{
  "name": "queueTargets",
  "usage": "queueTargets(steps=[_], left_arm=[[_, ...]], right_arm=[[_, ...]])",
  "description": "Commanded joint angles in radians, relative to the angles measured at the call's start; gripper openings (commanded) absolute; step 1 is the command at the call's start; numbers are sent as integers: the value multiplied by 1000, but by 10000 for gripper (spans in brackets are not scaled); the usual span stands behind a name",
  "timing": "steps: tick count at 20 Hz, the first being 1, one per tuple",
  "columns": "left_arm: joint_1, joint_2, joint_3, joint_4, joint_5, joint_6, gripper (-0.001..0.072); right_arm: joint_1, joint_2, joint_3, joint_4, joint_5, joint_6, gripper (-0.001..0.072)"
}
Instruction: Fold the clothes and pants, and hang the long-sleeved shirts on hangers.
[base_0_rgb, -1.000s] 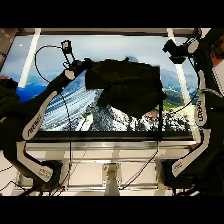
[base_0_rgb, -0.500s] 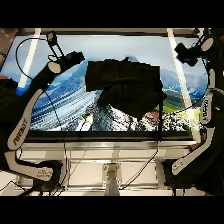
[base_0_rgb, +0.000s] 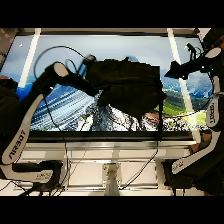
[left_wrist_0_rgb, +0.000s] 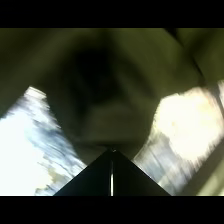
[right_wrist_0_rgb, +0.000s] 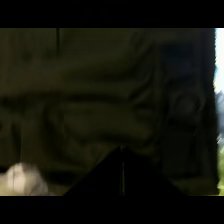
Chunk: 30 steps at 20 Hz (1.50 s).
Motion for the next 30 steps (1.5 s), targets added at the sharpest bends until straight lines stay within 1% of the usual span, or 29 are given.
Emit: queueTargets(steps=[1,3,5,6,7,8,9,10,11,12,13,14,15,17,19,21,22,23,24,25,26,28,29,30], left_arm=[[-136,3,-18,88,-129,30,8],[-199,13,-18,88,-134,30,9],[-235,29,-18,89,-134,21,10],[-240,37,-18,102,-134,2,15],[-242,45,-18,127,-135,-23,108],[-242,49,-18,159,-132,-39,311],[-241,48,-18,199,-126,-47,437],[-242,44,-18,240,-98,-50,438],[-242,40,-18,269,-66,-50,438],[-242,38,-18,298,-31,-51,438],[-242,36,-18,328,16,-83,438],[-242,33,-18,342,64,-116,461],[-242,26,-18,341,109,-132,504],[-246,1,-18,323,177,-133,502],[-253,-34,-18,265,167,-133,501],[-264,-63,-18,248,143,-133,500],[-269,-69,-18,248,145,-133,476],[-271,-71,-18,250,147,-132,371],[-270,-70,-18,260,148,-132,163],[-268,-69,-18,282,148,-132,6],[-265,-67,-17,314,148,-134,10],[-262,-47,-13,406,148,-163,10],[-263,-21,-8,455,146,-188,10],[-263,13,0,476,143,-210,10]], right_arm=[[-11,120,-213,41,-10,-117,29],[-29,204,-318,39,-59,-133,30],[-35,244,-340,31,-63,-139,33],[-35,251,-338,30,-60,-139,34],[-35,253,-337,31,-57,-138,36],[-33,252,-337,31,-58,-136,60],[-31,251,-337,32,-64,-136,175],[-32,250,-337,31,-69,-136,343],[-32,250,-337,31,-72,-135,487],[-32,250,-337,31,-73,-135,565],[-32,250,-337,31,-72,-135,572],[-32,250,-337,31,-72,-135,572],[-32,250,-337,31,-73,-136,572],[-32,250,-337,32,-82,-135,572],[-32,250,-337,31,-83,-135,572],[-32,250,-337,31,-83,-136,572],[-32,250,-337,31,-84,-136,572],[-32,250,-337,31,-85,-136,572],[-32,250,-337,31,-86,-136,571],[-32,250,-337,31,-87,-136,571],[-32,250,-337,31,-87,-136,565],[-32,250,-337,31,-90,-136,495],[-32,250,-337,30,-93,-136,417],[-32,250,-337,30,-98,-136,319]])
